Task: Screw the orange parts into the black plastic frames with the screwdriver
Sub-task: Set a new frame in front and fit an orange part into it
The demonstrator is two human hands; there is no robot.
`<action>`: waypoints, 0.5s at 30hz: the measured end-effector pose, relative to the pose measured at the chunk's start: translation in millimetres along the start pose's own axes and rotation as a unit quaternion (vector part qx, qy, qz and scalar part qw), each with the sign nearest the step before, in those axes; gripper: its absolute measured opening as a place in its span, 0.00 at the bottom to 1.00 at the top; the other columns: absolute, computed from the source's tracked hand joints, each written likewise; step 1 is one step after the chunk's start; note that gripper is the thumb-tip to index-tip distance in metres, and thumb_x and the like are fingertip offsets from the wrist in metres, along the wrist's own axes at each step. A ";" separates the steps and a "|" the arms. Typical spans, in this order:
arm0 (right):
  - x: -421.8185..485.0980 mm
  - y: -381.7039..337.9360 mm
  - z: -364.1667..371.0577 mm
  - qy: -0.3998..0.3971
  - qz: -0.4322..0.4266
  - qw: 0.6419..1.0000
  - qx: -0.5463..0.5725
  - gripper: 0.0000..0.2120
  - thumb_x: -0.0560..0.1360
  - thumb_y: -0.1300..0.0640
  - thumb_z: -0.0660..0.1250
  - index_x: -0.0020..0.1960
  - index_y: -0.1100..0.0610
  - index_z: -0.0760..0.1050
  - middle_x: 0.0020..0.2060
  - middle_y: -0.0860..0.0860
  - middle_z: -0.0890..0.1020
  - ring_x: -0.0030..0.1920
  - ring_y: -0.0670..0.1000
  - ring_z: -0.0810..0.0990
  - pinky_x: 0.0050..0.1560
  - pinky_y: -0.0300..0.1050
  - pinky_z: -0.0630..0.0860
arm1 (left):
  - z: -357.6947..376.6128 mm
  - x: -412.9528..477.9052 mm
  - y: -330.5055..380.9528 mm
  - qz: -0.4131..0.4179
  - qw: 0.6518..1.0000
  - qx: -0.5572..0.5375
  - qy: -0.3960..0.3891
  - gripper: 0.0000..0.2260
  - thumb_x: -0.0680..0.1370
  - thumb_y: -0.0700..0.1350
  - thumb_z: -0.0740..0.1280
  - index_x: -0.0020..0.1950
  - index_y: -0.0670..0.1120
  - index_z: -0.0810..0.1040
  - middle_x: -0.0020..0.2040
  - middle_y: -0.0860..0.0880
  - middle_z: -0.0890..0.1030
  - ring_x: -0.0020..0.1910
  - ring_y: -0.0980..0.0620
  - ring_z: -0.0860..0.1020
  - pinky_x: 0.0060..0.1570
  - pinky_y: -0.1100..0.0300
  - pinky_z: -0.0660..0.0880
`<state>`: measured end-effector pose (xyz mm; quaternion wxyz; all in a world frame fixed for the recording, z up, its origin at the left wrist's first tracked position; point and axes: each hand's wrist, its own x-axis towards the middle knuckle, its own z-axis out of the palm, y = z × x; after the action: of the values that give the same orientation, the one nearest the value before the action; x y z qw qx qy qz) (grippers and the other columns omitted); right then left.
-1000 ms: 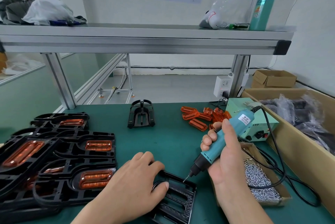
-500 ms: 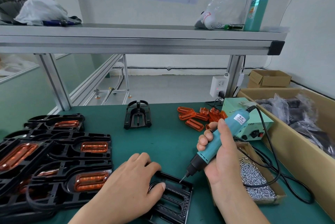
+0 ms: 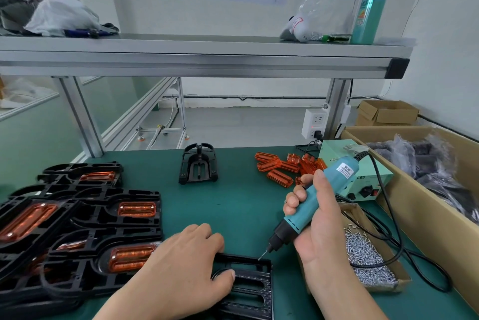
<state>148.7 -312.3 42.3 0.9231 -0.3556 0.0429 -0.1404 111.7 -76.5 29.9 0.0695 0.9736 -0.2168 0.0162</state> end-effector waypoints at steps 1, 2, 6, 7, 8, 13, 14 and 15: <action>0.1 -0.1 0.5 0.000 0.000 1.000 0.000 0.13 0.79 0.46 0.71 0.48 0.56 0.76 0.33 0.51 0.72 0.30 0.48 0.73 0.28 0.40 0.73 | -1.0 -0.4 -0.4 -0.001 1.000 0.000 -0.006 0.27 0.73 0.75 0.52 0.61 0.60 0.72 0.51 0.60 0.70 0.56 0.58 0.70 0.57 0.57 0.72; 0.0 -0.2 0.4 0.001 0.001 1.000 -0.001 0.13 0.79 0.46 0.71 0.48 0.56 0.76 0.33 0.51 0.72 0.30 0.48 0.73 0.29 0.40 0.72 | -2.1 -0.7 -0.7 -0.001 1.000 0.000 -0.011 0.27 0.73 0.75 0.52 0.61 0.60 0.72 0.51 0.60 0.70 0.56 0.58 0.70 0.57 0.57 0.72; 0.3 -0.2 -0.5 0.004 0.000 1.000 -0.003 0.13 0.78 0.45 0.71 0.48 0.56 0.76 0.33 0.51 0.72 0.30 0.48 0.73 0.29 0.40 0.73 | -6.3 0.5 -1.9 -0.013 1.000 -0.017 -0.020 0.28 0.74 0.77 0.51 0.61 0.61 0.73 0.50 0.61 0.72 0.54 0.61 0.71 0.55 0.58 0.72; 0.7 -0.4 -0.4 0.005 0.000 1.000 -0.004 0.14 0.78 0.45 0.72 0.48 0.56 0.76 0.33 0.51 0.72 0.30 0.48 0.73 0.29 0.40 0.73 | -7.2 2.1 -2.0 -0.019 0.999 -0.033 -0.012 0.27 0.75 0.76 0.50 0.61 0.61 0.73 0.50 0.62 0.73 0.54 0.62 0.72 0.55 0.59 0.72; 0.6 -0.3 -0.5 0.008 0.001 1.000 -0.005 0.14 0.77 0.45 0.72 0.48 0.56 0.76 0.33 0.50 0.72 0.30 0.48 0.73 0.29 0.40 0.73 | -7.8 3.9 -2.2 -0.027 0.998 -0.051 0.002 0.27 0.76 0.75 0.50 0.61 0.60 0.74 0.51 0.62 0.74 0.55 0.63 0.72 0.56 0.60 0.73; 2.0 0.1 -1.4 0.011 -0.003 1.000 0.002 0.13 0.80 0.46 0.70 0.49 0.56 0.75 0.33 0.50 0.72 0.30 0.48 0.73 0.28 0.40 0.73 | -12.1 27.1 -6.2 -0.096 0.986 -0.102 0.086 0.19 0.82 0.63 0.58 0.69 0.56 0.74 0.59 0.60 0.76 0.62 0.57 0.75 0.61 0.58 0.72; 2.2 -0.1 -1.5 0.011 -0.003 1.000 0.002 0.13 0.80 0.46 0.70 0.49 0.55 0.75 0.33 0.50 0.72 0.30 0.48 0.73 0.29 0.40 0.73 | -14.3 34.8 -8.2 -0.113 0.984 -0.105 0.089 0.19 0.82 0.61 0.59 0.70 0.54 0.74 0.61 0.57 0.76 0.63 0.54 0.75 0.62 0.57 0.72; 2.4 -0.1 -1.4 0.010 -0.003 1.000 0.001 0.13 0.81 0.46 0.69 0.48 0.55 0.75 0.33 0.50 0.72 0.30 0.48 0.73 0.29 0.40 0.73 | -17.4 43.6 -10.9 -0.128 0.983 -0.105 0.084 0.20 0.82 0.59 0.60 0.72 0.53 0.73 0.63 0.54 0.76 0.64 0.52 0.75 0.63 0.55 0.73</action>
<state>150.7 -314.0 41.4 0.9226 -0.3530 0.0511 -0.1471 155.7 -82.6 48.4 0.1908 0.9758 -0.0838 0.0665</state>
